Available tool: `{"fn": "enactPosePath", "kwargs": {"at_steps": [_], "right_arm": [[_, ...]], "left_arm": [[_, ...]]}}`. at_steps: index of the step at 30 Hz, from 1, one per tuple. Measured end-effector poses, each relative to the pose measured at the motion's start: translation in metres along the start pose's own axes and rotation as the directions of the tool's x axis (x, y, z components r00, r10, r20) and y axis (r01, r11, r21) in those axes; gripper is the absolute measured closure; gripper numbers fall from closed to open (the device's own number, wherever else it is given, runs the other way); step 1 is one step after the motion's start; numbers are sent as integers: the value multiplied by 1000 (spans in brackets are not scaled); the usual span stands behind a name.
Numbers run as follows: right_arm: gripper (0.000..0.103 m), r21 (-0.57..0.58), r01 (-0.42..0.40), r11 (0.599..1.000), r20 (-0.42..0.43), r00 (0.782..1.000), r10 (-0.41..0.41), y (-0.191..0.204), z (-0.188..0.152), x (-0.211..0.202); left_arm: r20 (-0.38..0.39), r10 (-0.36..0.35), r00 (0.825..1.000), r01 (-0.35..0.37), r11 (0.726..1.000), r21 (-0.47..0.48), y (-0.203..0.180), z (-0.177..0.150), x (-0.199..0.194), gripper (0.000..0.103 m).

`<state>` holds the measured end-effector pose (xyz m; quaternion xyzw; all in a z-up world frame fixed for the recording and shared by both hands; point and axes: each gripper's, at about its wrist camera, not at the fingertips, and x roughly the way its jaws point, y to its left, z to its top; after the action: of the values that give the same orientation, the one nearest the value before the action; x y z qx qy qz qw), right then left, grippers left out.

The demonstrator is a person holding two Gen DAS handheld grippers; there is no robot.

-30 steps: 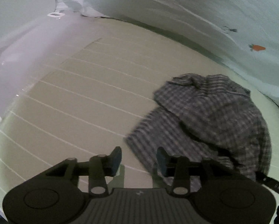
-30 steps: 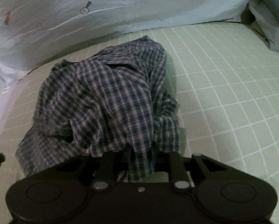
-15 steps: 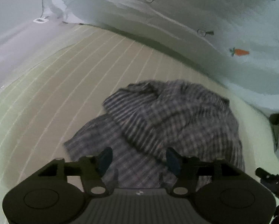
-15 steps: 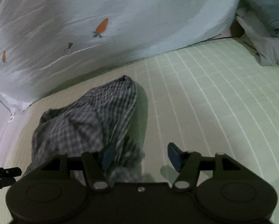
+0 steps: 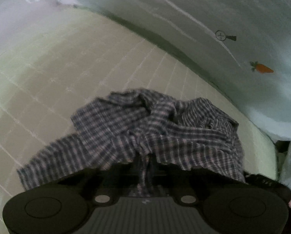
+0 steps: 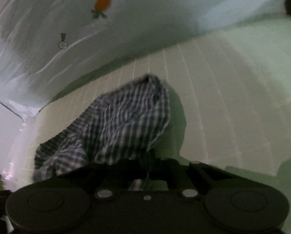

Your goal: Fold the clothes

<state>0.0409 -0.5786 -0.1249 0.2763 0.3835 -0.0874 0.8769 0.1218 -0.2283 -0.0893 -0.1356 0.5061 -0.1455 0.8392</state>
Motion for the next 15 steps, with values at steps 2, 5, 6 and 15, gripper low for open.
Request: {"fn": "enactPosePath", "kwargs": {"at_steps": [2, 5, 6, 15], "right_arm": [[103, -26, 61, 998, 68, 996, -59, -2, 2, -16], [103, -27, 160, 987, 170, 973, -153, -16, 6, -51], [103, -25, 206, 978, 205, 959, -196, -21, 8, -63], [103, 65, 518, 853, 401, 769, -498, -62, 11, -155]], "left_arm": [[25, 25, 999, -25, 999, 27, 1, 3, -8, 101], [92, 55, 994, -56, 998, 9, 11, 14, -27, 101], [114, 65, 991, -66, 998, 2, 15, 17, -33, 102], [283, 161, 945, -151, 987, -59, 46, 48, -82, 101]]}}
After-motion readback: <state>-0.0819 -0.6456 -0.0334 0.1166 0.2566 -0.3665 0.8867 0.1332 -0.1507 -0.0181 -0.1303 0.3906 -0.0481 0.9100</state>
